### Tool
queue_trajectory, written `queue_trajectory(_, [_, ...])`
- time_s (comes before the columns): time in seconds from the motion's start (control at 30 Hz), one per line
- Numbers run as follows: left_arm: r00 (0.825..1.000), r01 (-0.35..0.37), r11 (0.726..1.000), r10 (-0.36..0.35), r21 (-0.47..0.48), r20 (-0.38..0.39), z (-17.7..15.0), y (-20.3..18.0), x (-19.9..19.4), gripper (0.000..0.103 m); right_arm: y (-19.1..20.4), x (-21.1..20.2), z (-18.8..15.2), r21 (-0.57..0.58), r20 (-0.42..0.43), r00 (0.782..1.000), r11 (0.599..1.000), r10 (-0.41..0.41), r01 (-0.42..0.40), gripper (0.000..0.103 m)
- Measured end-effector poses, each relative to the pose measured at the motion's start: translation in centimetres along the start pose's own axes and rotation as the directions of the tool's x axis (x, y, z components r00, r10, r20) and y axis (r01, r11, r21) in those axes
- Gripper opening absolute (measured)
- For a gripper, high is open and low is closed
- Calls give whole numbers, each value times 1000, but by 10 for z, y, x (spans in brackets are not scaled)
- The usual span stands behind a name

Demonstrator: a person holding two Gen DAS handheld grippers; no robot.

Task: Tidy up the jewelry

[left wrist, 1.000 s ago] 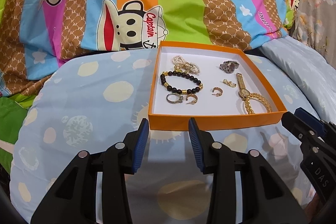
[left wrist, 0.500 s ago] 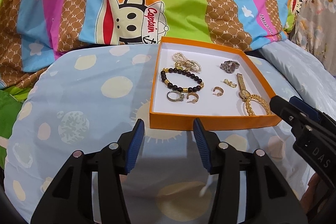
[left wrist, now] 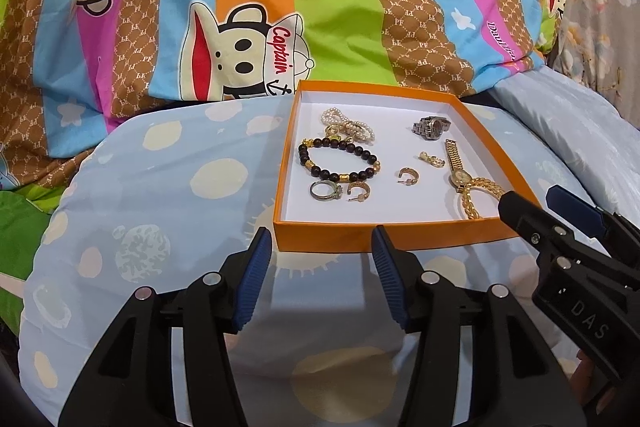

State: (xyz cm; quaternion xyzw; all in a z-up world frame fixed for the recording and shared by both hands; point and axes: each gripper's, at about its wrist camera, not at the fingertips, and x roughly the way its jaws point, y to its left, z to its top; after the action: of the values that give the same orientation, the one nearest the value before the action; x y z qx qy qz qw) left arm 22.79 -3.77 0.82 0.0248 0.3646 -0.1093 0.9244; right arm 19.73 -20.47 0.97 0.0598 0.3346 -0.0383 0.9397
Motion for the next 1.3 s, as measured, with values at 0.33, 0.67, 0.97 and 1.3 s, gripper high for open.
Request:
queue_trajectory(0.33, [1000,-19,1000,19,5,21,4,-4,1,50,4,6,0,-24,-17,1000,1000,-12,12,61])
queue_trajectory(0.67, [999,-31,999,31,28,26,4,-9,1,50,7,6,-1,-36,-19,999,999,-28,27,61])
queue_trajectory(0.97, [999,-32,999,31,29,26,4,-9,1,50,7,6,0,-38,-22,999,998,-41,40,61])
queue_trajectory(1.3, [999,-34,999,33,30,26,4,-10,0,50,8,6,0,-41,-21,999,998,-50,49,61])
